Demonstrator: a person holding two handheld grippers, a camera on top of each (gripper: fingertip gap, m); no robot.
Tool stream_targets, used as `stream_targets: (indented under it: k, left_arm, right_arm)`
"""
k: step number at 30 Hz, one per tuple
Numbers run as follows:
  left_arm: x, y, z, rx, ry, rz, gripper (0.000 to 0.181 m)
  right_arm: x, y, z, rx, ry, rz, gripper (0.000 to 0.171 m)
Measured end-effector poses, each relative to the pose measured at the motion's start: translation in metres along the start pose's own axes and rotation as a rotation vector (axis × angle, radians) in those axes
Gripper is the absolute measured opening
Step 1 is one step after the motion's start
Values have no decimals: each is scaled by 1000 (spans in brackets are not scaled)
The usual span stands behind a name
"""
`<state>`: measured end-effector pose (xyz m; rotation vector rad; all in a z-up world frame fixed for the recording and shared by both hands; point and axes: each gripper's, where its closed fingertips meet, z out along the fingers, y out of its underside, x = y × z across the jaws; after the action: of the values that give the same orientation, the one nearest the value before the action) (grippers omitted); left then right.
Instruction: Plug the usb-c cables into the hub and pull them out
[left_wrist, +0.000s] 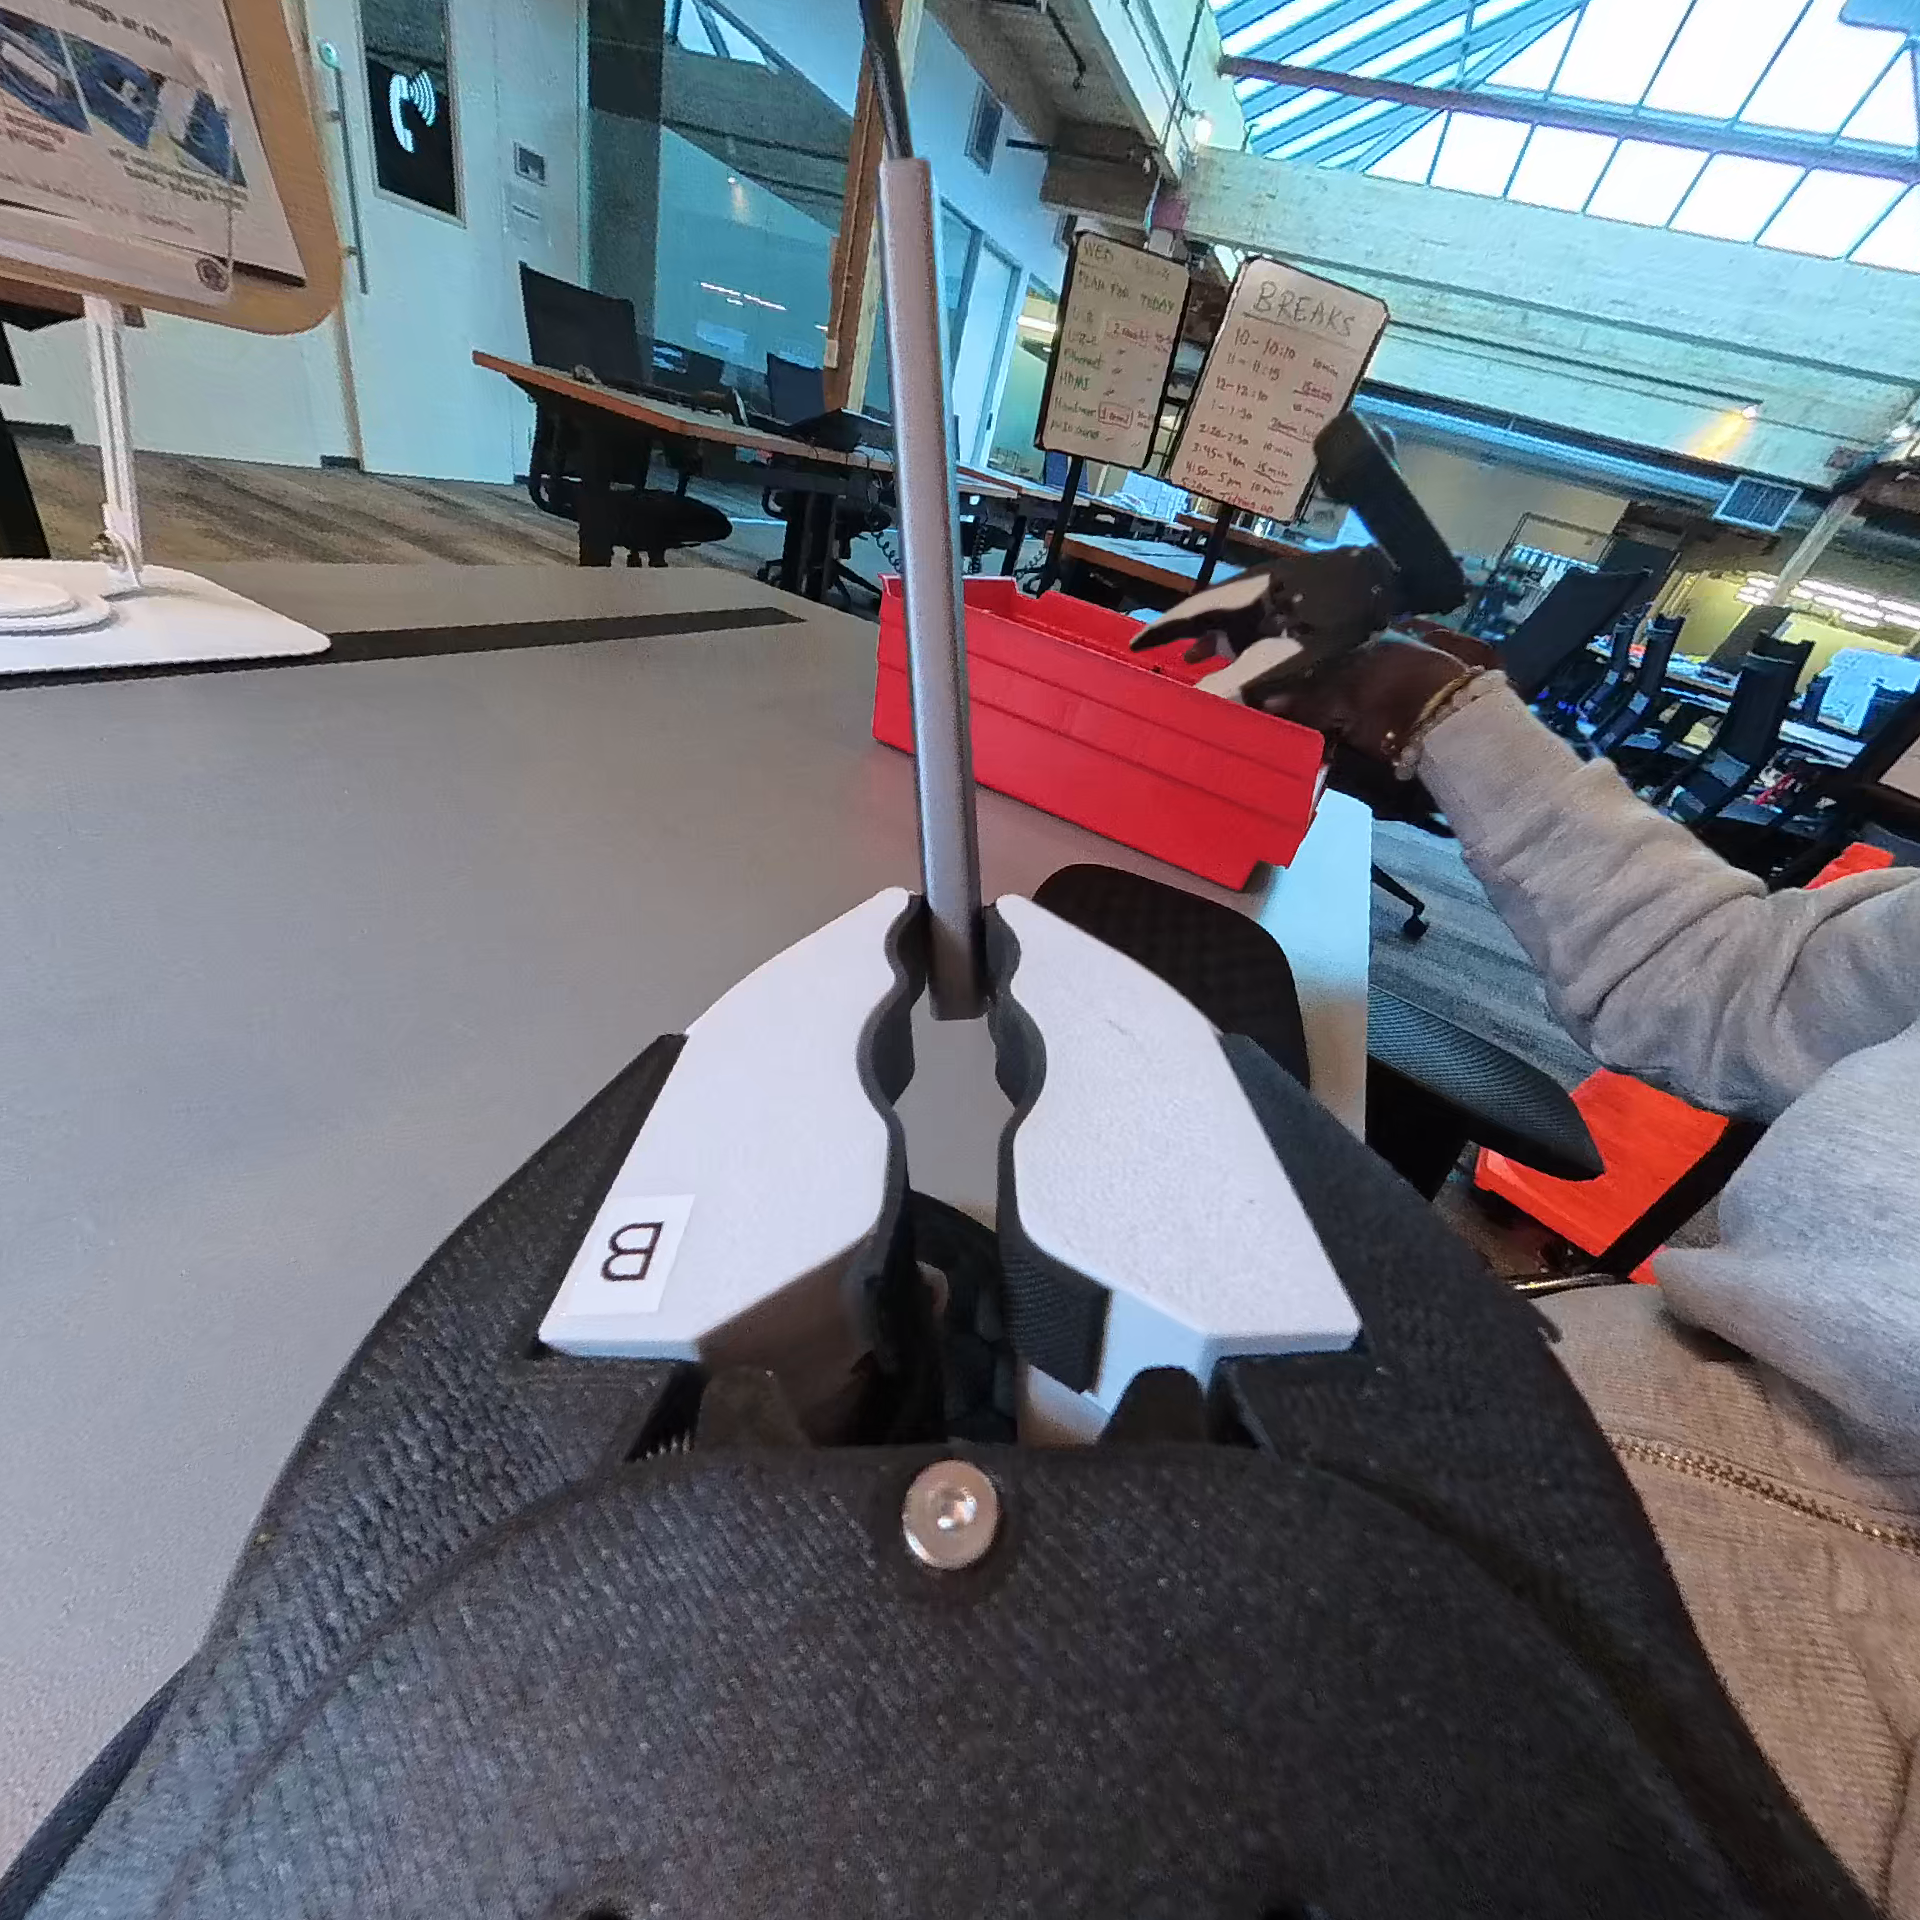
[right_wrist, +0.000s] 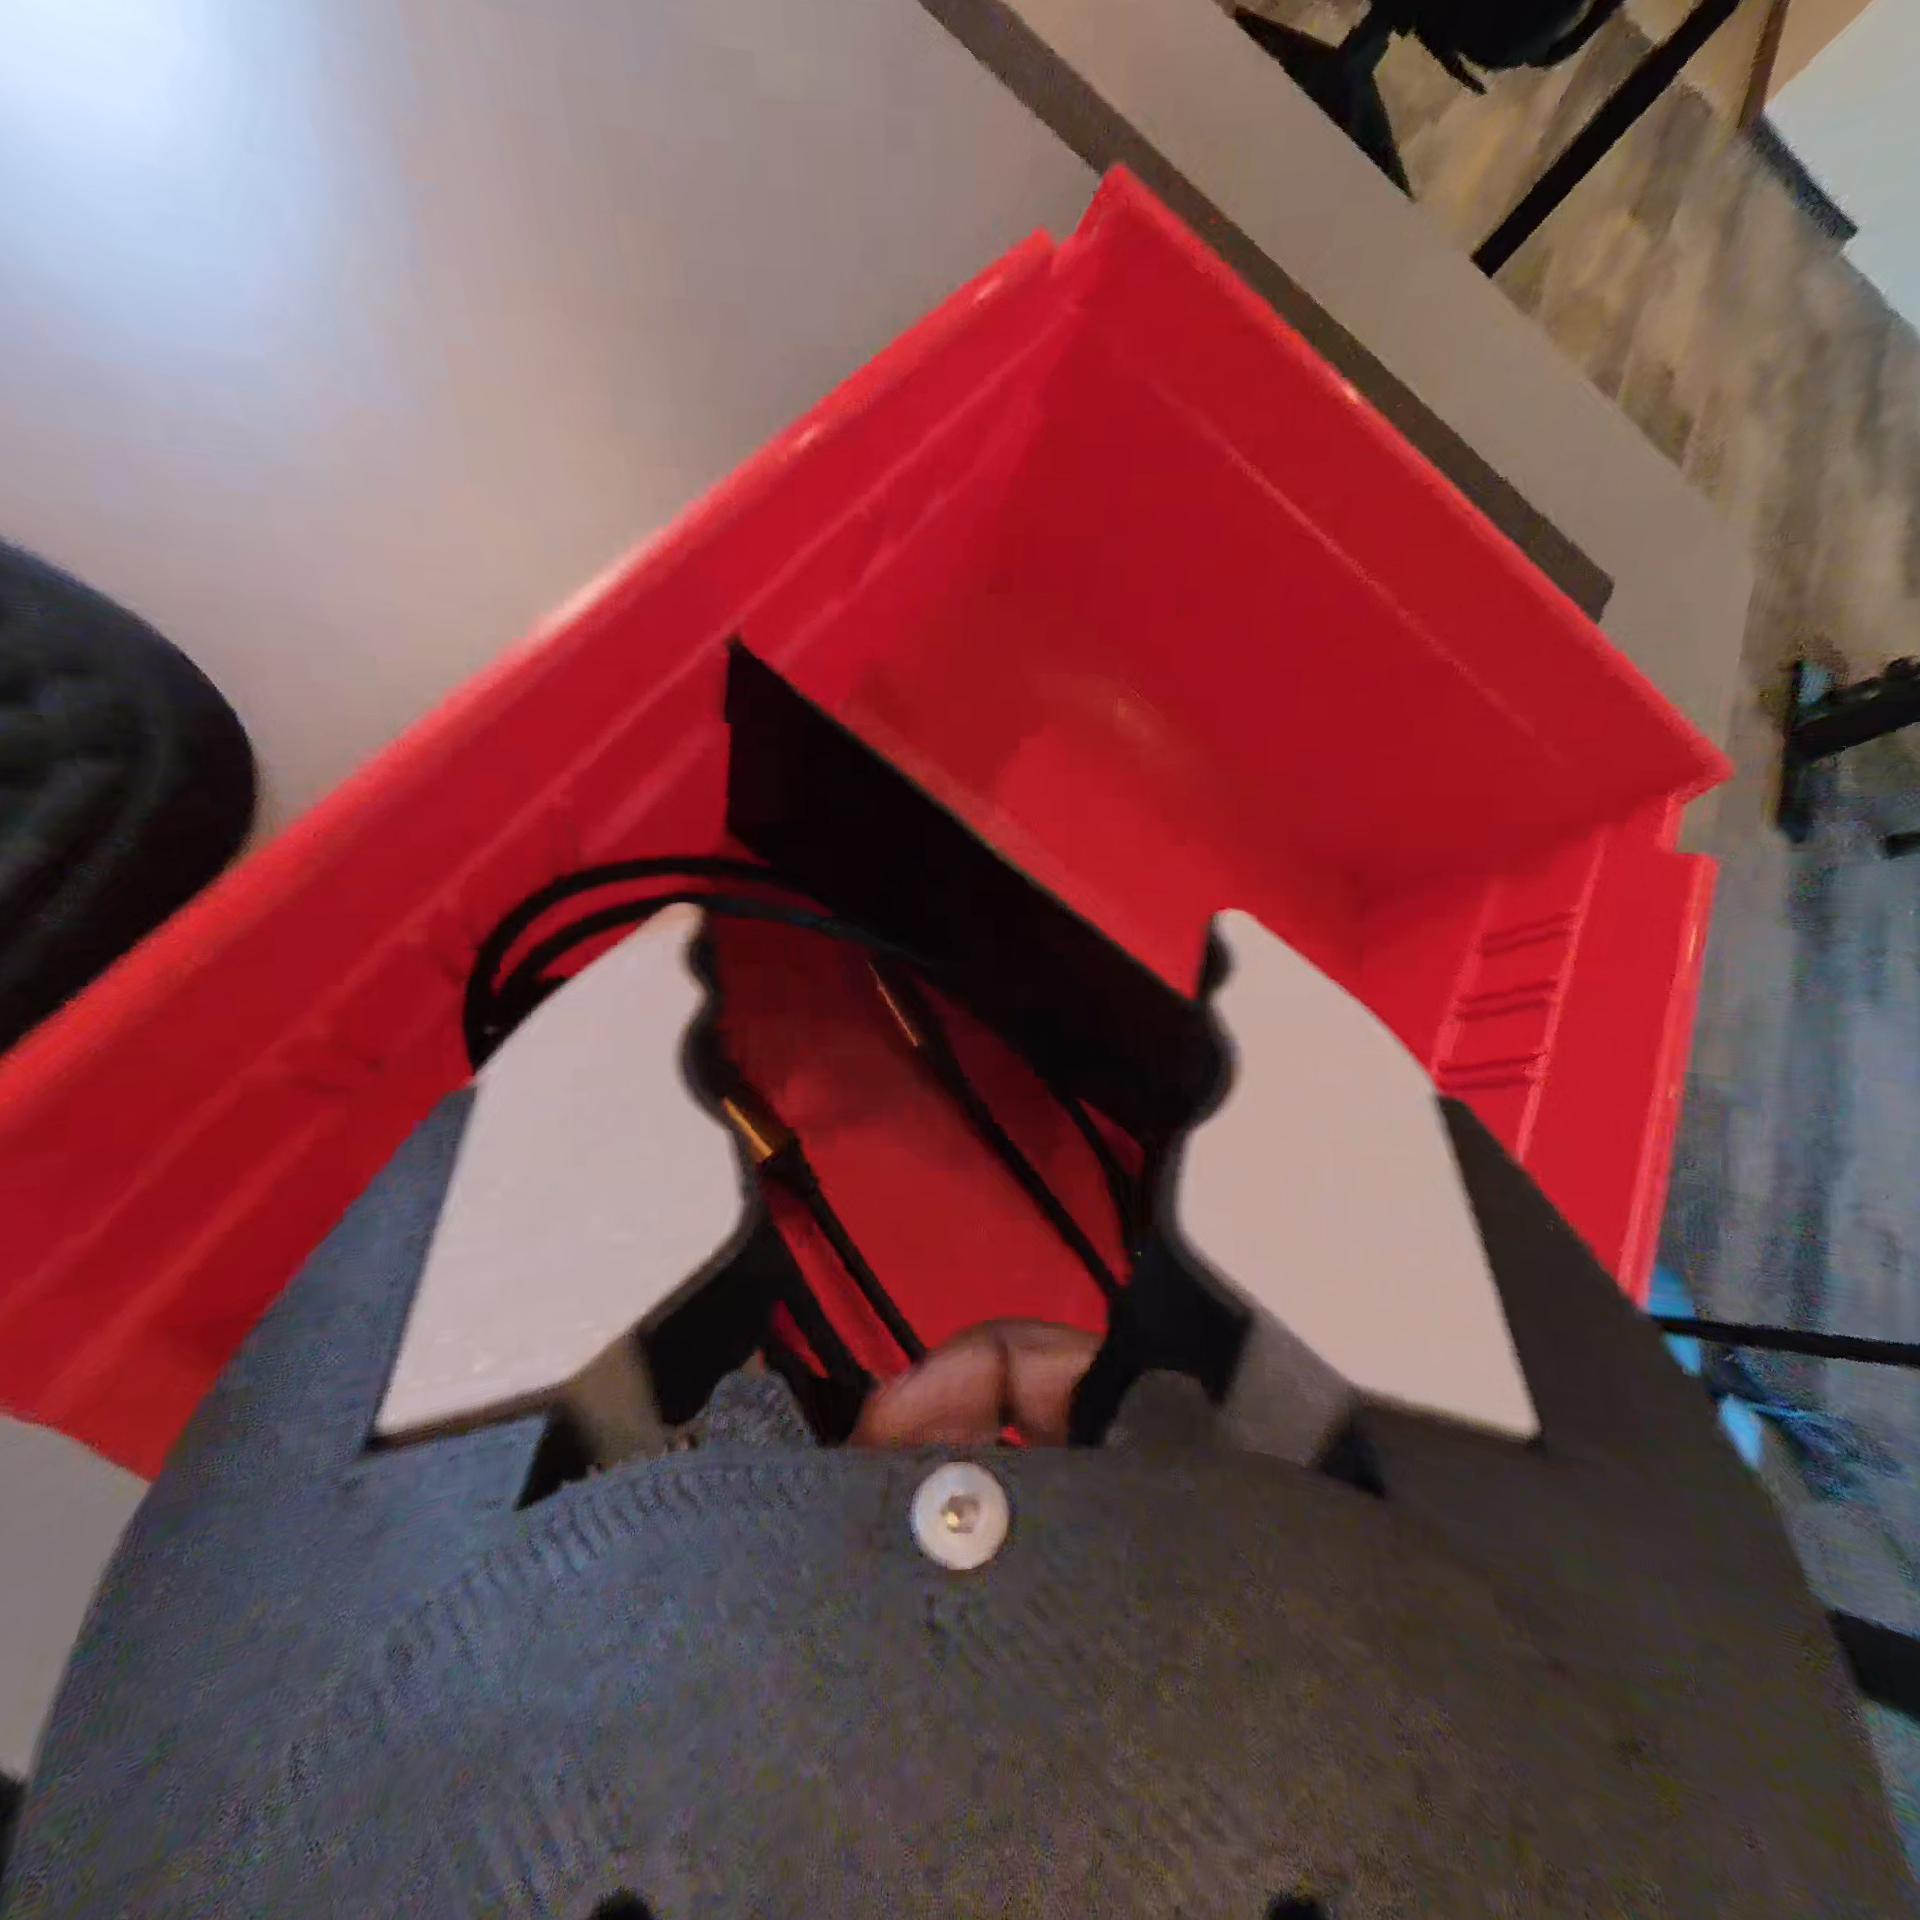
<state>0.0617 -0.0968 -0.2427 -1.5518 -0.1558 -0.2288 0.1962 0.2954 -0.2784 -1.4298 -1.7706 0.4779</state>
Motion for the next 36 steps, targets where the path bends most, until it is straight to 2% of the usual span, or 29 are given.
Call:
stream_targets:
  k: [1,2,4,6,9,11,13,15,18,20,23,24,25,26,27,29,31,34,36]
  left_arm:
    - [0,0,0,3,2,0,11]
    - [0,-1,-1,7,4,-1,11]
    - [1,-1,-1,13,8,1,11]
    - [2,-2,-2,19,13,5,11]
    - [3,-4,-3,27,11,16,11]
    - [-1,-3,-2,20,-17,7,11]
    - [0,-2,-1,13,-8,10,11]
    - [4,-2,-2,20,16,23,11]
    - [8,-5,-5,44,44,30,11]
    - [11,-6,-6,55,66,30,11]
    - [14,-7,-7,61,91,35,11]
    - [15,-7,-7,61,96,38,11]
    - [16,-6,-7,61,104,44,11]
    - [18,-6,-7,59,109,52,11]
    - [17,-6,-7,57,101,55,12]
    - [14,-5,-5,41,72,54,20]
    - [5,-1,-2,14,5,40,57]
    - [-2,1,1,-10,-40,28,84]
    - [-4,0,0,-1,-62,28,97]
  right_arm:
    - [1,-4,-4,-1,1,34,101]
    - [5,-10,-10,16,28,57,106]
    - [12,-36,-28,117,111,100,107]
    - [-2,-79,-54,305,109,152,101]
    - [-62,-154,-91,668,-88,252,89]
    - [-127,-189,-98,800,-400,337,93]
    - [-202,-205,-89,767,-766,390,105]
    - [-254,-216,-77,740,-968,400,100]
    - [-292,-242,-61,809,-1082,436,95]
    - [-311,-254,-45,791,-1105,422,93]
    - [-337,-269,-33,772,-1163,400,78]
    - [-344,-272,-31,759,-1175,381,68]
    - [-349,-273,-28,755,-1175,352,51]
    - [-351,-274,-26,769,-1154,326,23]
    - [-350,-276,-25,794,-1127,309,12]
    - [-347,-277,-29,829,-1076,254,9]
    - [-330,-280,-46,898,-1018,219,9]
    - [-279,-280,-82,941,-931,166,9]
    - [-229,-272,-96,893,-759,93,9]
